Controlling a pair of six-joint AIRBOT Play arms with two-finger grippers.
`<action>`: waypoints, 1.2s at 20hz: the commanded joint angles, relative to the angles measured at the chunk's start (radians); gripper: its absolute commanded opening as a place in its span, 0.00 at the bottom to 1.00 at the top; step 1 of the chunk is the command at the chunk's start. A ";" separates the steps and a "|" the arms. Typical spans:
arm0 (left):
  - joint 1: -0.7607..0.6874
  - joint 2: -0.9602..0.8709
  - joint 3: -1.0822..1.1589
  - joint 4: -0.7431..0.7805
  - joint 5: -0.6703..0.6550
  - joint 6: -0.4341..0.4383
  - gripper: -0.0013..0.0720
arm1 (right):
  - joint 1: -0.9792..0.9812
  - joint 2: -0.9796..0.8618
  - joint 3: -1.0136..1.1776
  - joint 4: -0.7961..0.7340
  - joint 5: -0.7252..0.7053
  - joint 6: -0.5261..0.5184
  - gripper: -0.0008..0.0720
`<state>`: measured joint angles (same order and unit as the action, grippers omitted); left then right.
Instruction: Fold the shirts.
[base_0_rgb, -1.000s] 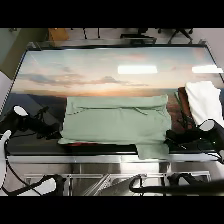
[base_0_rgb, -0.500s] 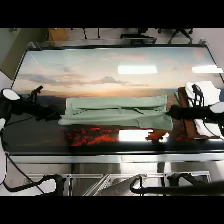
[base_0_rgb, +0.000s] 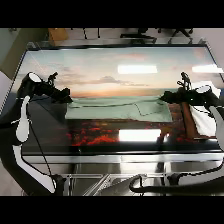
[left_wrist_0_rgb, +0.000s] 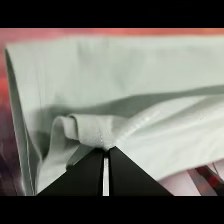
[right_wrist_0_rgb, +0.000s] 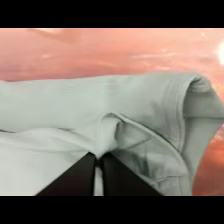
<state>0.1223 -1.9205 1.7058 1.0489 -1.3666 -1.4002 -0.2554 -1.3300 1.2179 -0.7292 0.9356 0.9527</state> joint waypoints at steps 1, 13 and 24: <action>-0.021 -0.120 0.146 -0.004 -0.057 -0.008 0.56 | -0.006 -0.051 0.043 -0.008 0.002 -0.026 0.55; 0.032 -0.002 0.230 -0.003 -0.184 -0.067 0.93 | -0.108 -0.144 0.070 -0.033 0.197 0.019 0.90; -0.179 0.021 0.219 -0.103 -0.061 -0.038 0.08 | -0.080 -0.134 0.149 0.247 0.394 -0.125 0.04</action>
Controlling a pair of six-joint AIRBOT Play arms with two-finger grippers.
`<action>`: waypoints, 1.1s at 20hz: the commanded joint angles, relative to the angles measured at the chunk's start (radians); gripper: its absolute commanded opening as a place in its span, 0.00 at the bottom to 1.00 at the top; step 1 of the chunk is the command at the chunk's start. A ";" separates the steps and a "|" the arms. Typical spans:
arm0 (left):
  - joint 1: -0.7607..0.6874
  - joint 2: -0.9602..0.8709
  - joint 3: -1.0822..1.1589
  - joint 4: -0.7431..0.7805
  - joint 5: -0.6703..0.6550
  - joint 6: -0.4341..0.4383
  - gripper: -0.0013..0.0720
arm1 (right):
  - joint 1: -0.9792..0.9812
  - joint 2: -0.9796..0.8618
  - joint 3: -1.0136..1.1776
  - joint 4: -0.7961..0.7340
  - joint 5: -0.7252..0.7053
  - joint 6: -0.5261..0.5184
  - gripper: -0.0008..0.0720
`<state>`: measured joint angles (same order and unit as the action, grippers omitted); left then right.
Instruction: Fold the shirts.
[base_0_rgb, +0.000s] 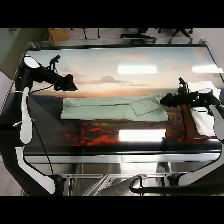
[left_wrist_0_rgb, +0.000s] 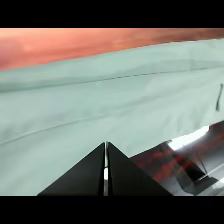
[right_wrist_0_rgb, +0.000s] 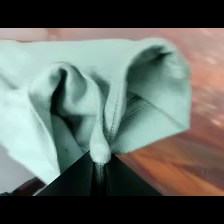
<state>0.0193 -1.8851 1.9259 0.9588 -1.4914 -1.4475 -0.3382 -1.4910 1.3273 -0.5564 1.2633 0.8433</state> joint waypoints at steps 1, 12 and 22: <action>-0.120 -0.032 -0.002 -0.012 0.089 0.009 0.08 | 0.001 0.043 0.060 0.074 0.085 0.003 0.04; -0.575 -0.406 0.164 -0.021 0.319 -0.042 0.04 | 0.000 0.195 0.322 0.056 0.332 0.208 0.04; -0.491 -0.258 0.133 -0.427 0.270 0.055 0.04 | 0.004 0.248 0.336 0.056 0.367 0.256 0.04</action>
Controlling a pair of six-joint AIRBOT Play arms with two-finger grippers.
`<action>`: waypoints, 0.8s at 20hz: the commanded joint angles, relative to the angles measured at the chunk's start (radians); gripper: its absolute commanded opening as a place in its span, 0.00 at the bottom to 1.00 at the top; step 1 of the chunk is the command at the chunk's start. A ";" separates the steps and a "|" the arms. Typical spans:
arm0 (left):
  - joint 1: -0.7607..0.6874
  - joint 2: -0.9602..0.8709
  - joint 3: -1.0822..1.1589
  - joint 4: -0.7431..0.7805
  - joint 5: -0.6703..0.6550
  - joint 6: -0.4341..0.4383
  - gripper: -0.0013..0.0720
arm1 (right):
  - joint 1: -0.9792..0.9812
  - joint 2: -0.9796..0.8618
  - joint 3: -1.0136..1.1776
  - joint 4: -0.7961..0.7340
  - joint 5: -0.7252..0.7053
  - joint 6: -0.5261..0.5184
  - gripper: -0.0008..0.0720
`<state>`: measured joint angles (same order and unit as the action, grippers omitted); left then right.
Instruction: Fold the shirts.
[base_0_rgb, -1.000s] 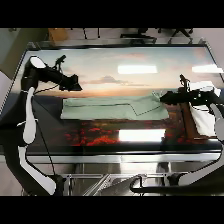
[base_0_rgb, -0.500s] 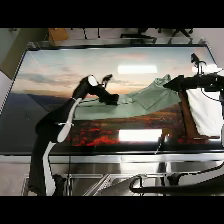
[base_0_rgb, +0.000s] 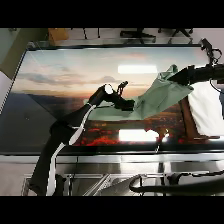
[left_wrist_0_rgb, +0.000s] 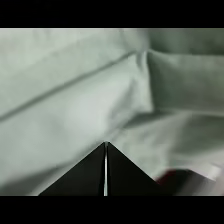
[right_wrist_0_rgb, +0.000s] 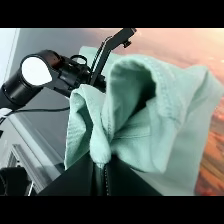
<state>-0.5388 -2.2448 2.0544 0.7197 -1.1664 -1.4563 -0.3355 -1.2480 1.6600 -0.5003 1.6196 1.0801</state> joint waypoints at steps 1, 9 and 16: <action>0.117 0.171 -0.002 -0.240 -0.087 0.089 0.04 | 0.007 0.005 0.003 0.000 0.008 0.036 0.04; 0.607 0.713 -0.002 -0.457 -0.200 0.149 0.04 | 0.410 -0.027 0.003 -0.031 -0.309 0.142 0.04; 0.782 0.932 -0.182 -0.458 -0.222 0.327 0.04 | 1.058 -0.354 0.003 -0.037 -1.079 0.016 0.78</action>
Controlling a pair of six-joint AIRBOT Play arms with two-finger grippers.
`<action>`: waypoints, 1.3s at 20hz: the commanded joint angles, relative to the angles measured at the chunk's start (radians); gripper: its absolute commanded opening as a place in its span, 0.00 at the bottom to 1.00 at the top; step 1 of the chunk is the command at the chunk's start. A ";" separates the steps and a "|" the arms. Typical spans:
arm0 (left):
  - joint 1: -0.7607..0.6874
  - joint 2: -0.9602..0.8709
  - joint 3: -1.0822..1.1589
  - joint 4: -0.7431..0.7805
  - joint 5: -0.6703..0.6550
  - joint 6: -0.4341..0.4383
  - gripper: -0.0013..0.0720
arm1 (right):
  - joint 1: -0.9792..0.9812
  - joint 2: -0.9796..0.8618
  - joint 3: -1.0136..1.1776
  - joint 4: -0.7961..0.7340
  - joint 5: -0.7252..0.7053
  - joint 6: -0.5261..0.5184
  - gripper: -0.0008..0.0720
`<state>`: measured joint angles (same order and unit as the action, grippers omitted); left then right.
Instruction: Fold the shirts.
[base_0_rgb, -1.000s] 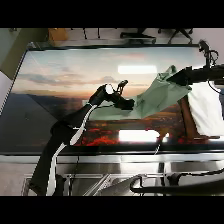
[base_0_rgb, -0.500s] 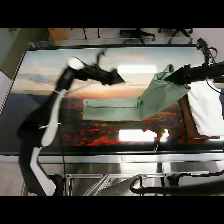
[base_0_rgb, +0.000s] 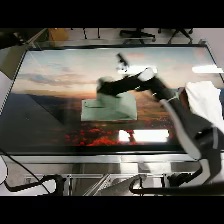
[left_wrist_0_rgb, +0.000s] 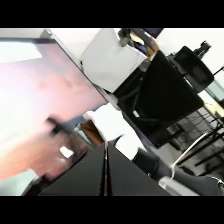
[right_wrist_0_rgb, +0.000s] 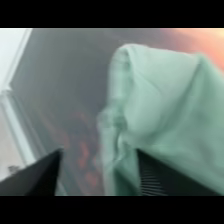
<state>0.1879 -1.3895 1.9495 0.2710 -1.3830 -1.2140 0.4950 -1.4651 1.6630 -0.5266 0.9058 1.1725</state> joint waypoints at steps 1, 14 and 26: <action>0.055 0.083 -0.103 -0.010 -0.007 0.100 0.04 | 0.255 -0.167 0.000 -0.012 -0.399 -0.091 0.76; 0.052 0.082 -0.158 -0.010 -0.083 0.133 0.04 | -0.400 0.074 -0.011 -0.311 0.353 0.254 0.85; 0.051 0.082 -0.158 -0.010 -0.085 0.132 0.04 | -0.407 -0.128 -0.194 -0.140 0.268 0.017 0.86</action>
<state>0.2390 -1.3087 1.7916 0.2604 -1.4666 -1.0821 0.0784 -1.5272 1.4776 -0.7834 1.1763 1.2800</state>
